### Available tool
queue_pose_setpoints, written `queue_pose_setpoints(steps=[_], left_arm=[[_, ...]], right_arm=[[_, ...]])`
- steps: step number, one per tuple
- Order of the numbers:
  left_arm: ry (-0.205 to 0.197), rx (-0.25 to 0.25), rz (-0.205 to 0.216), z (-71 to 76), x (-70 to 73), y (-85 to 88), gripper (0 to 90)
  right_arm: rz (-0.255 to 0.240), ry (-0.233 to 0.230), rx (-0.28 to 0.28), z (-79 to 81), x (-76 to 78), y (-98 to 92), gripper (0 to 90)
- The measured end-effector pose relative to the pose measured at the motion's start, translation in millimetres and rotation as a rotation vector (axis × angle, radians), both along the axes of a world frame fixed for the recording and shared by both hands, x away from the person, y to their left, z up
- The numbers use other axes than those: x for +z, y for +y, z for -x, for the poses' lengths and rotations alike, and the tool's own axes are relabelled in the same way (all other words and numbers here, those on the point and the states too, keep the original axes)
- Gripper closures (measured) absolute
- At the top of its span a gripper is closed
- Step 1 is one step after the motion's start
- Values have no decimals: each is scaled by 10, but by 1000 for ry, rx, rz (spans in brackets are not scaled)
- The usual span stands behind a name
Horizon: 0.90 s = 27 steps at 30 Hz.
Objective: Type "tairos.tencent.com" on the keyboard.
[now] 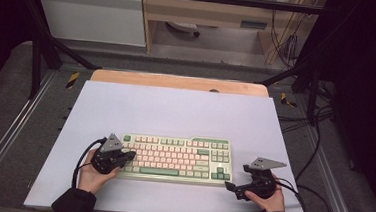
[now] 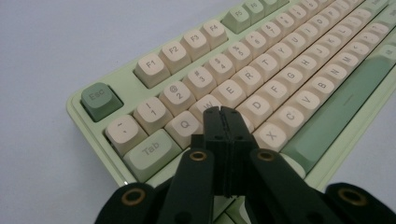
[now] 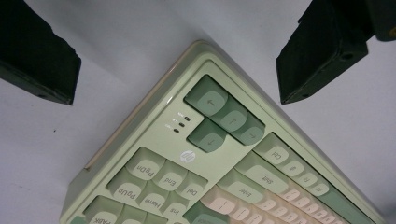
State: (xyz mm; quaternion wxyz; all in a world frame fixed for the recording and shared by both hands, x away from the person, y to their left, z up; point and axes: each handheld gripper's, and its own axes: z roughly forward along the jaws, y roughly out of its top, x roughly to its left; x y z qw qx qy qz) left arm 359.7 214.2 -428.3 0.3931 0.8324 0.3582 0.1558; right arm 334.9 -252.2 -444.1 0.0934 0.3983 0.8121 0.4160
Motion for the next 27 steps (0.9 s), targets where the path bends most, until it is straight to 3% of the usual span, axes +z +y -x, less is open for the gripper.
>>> queue_pose_setpoints(steps=[10, 21, 27], left_arm=[[2, -2, -12, -1, -30, -15, 897], [-13, 0, 17, 28, 35, 23, 897], [-16, -8, 22, 46, 56, 14, 897]], right_arm=[[6, -4, 7, 0, -2, -1, 3], [-8, -8, 9, 11, 25, 6, 2], [9, -20, 27, 16, 88, 96, 3]])
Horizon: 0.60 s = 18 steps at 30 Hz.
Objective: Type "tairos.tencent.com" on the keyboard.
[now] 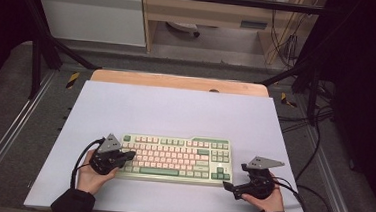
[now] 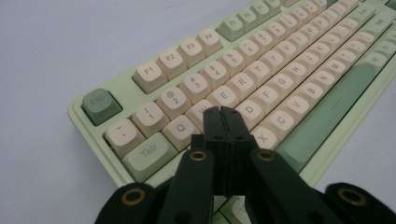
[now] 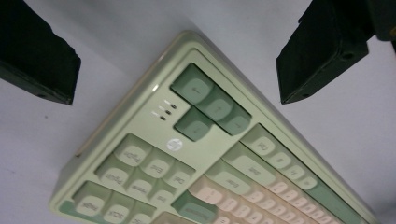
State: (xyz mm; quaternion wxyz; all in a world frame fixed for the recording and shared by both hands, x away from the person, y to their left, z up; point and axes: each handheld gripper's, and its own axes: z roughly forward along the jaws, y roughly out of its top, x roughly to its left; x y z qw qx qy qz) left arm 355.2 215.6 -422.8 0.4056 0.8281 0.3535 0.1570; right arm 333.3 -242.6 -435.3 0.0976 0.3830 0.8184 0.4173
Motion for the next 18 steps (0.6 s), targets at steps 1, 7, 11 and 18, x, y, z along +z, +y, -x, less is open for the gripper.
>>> queue_pose_setpoints(steps=[1, 7, 11, 18], left_arm=[[0, -1, 1, 2, 2, -2, 897], [-1, -2, 6, 5, 9, -2, 897], [-1, -3, 7, 9, 9, -8, 897], [-2, -5, 6, 10, 7, -10, 897]], right_arm=[[-7, -1, 0, 3, 11, 20, 4], [-19, -23, 23, -5, 99, 111, 91], [-36, -20, 64, -26, 118, 204, 190], [-55, -34, 117, -64, 194, 414, 356]])
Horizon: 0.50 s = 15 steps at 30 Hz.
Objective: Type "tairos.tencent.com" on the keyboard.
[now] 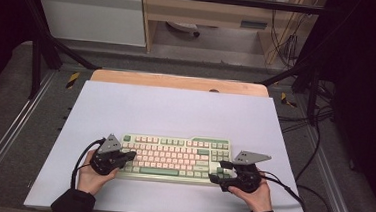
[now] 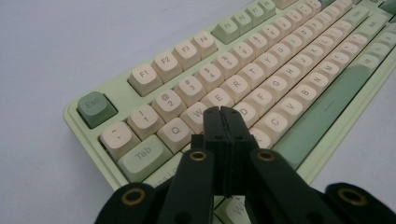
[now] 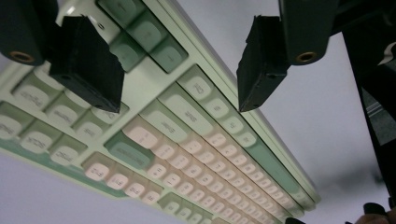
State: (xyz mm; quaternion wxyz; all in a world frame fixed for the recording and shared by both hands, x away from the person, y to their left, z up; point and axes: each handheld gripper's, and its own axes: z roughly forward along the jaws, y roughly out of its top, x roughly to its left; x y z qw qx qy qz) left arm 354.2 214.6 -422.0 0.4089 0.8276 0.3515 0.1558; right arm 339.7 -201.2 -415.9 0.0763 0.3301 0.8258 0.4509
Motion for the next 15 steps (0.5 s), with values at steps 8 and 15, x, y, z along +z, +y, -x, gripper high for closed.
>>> queue_pose_setpoints(steps=[8, 15], left_arm=[[-1, -3, -1, 1, -1, -5, 897], [-2, -3, 2, 2, 3, -3, 897]], right_arm=[[-14, -13, 31, -71, 48, 241, 527], [-16, 0, 41, -129, 64, 421, 629]])
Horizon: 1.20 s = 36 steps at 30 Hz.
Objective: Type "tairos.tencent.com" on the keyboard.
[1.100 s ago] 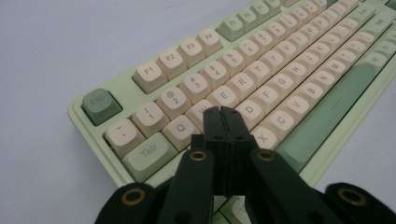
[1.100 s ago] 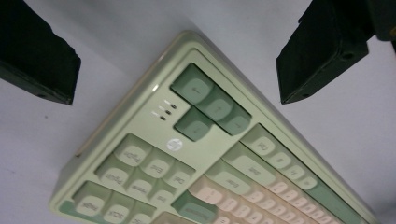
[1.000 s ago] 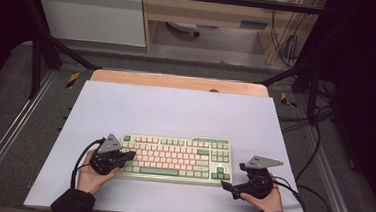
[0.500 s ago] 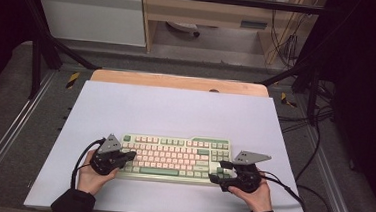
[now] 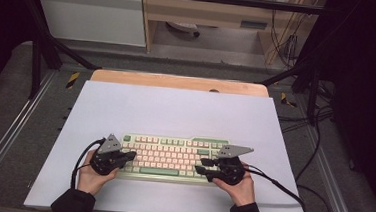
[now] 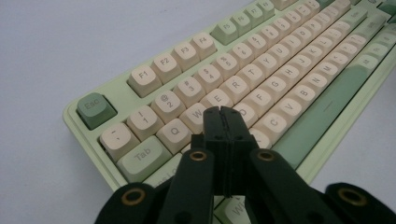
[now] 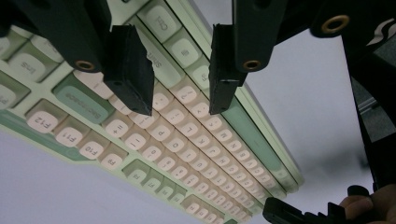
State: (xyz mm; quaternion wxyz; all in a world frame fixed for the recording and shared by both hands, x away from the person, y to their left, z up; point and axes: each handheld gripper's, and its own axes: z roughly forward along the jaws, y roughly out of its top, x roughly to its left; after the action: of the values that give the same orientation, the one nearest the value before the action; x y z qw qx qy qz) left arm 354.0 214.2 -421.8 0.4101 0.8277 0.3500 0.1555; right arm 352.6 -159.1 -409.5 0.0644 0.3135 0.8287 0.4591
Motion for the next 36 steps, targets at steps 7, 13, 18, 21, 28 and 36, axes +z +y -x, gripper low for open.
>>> queue_pose_setpoints(steps=[7, 13, 18, 21, 28, 36], left_arm=[[1, -1, -2, -1, -4, -2, 897], [0, -2, -2, -1, -4, -2, 897], [0, -3, -1, -2, -6, -4, 897], [0, -3, -1, -3, -7, -3, 897], [0, -3, -1, -3, -6, -2, 897], [-1, -2, 1, -5, -4, 0, 897]], right_arm=[[-8, 1, -2, -75, 23, 168, 735], [10, 3, -1, -137, 26, 338, 791], [12, 4, -9, -191, 8, 460, 833], [11, 8, -8, -218, -7, 525, 860], [25, 2, -15, -274, -63, 673, 892], [37, 4, -30, -351, -116, 792, 900]])
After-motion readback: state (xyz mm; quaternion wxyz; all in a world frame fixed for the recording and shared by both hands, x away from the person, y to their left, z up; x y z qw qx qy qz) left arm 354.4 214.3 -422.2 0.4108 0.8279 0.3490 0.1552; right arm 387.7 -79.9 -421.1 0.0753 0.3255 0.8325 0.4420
